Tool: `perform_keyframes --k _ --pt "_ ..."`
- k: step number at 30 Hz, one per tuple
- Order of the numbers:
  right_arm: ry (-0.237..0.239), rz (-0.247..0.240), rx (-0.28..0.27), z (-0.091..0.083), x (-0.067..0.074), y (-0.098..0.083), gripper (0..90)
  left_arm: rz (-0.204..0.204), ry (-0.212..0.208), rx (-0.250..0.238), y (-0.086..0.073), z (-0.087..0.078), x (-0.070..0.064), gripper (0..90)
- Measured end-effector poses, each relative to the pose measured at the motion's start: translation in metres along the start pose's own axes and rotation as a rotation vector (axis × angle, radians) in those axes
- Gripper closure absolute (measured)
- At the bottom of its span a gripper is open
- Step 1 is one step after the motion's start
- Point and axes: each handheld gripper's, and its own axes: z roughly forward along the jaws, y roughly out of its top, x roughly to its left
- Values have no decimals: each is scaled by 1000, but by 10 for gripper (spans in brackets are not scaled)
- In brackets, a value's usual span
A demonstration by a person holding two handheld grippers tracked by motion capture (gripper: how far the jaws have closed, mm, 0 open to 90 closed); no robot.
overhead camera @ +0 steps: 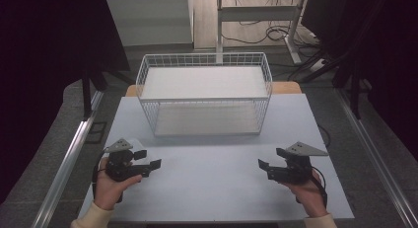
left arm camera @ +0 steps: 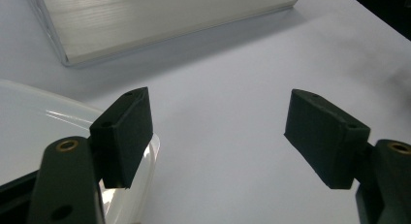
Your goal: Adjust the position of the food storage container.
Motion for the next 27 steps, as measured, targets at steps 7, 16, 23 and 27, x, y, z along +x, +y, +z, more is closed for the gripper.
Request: perform_keyframes --k 7,16,23,27 --pt "0 -4 3 -4 0 0 194 -4 8 -7 -2 -3 -2 249" --pt "-2 0 -1 -6 2 4 198 3 0 -13 -3 -8 -2 249" --pt "0 -11 19 -1 1 0 199 1 4 -5 -3 -6 -1 250" --pt "0 -13 26 0 2 -1 199 3 4 -7 -3 -7 -1 250"
